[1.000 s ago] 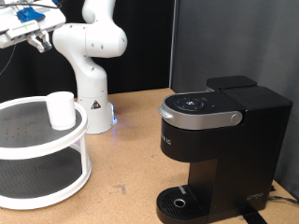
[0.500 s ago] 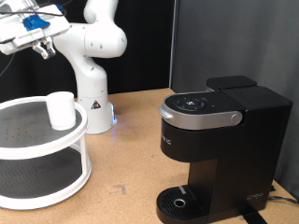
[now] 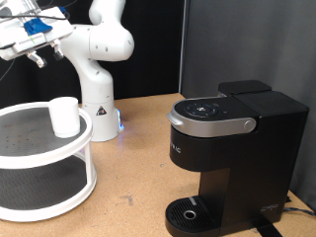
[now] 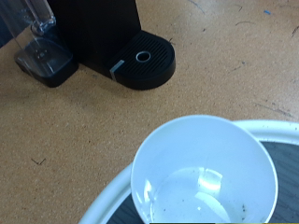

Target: Make a cup of coffee with the keurig machine

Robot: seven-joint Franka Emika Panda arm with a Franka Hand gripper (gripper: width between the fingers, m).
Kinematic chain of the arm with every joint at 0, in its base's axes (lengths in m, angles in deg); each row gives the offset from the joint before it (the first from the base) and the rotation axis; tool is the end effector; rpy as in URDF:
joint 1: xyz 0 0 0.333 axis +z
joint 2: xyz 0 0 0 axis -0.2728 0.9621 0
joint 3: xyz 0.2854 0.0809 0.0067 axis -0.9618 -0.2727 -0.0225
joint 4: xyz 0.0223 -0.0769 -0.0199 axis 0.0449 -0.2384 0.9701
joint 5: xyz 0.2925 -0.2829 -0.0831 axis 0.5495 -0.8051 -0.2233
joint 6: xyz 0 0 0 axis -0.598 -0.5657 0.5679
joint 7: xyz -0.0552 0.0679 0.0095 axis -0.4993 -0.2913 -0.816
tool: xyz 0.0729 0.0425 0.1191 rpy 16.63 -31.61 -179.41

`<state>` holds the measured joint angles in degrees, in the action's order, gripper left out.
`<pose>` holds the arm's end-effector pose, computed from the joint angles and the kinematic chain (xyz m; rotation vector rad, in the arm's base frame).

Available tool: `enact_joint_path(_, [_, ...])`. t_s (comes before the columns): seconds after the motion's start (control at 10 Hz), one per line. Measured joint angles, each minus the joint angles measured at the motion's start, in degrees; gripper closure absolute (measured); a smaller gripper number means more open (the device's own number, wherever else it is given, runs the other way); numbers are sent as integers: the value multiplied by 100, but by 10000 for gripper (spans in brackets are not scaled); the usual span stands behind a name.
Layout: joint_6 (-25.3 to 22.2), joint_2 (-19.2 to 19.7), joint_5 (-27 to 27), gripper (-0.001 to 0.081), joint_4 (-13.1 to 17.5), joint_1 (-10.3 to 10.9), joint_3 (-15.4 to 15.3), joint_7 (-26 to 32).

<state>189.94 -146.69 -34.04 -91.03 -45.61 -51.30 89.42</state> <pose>0.2277 -0.2029 0.3876 -2.6025 0.2983 -0.5090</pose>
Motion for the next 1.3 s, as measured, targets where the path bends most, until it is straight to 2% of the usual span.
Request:
enact_joint_path(0.1, [11,61,-70,476,-16,-1,4,7])
enact_joint_path(0.2, [35,159,-136,267,-27,0,13,48])
enact_joint_path(0.3, [104,274,-171,267,-39,0,24,101])
enact_joint_path(0.4, [223,401,-174,85,-57,1,26,155])
enact_joint_path(0.5, [362,539,-174,85,-68,10,26,189])
enact_joint_path(0.6, [504,674,-168,13,-72,35,26,218])
enact_joint_path(1.1, [1212,1278,41,6,-99,338,17,253])
enact_joint_path(1.3, [1472,1451,42,6,-171,397,11,290])
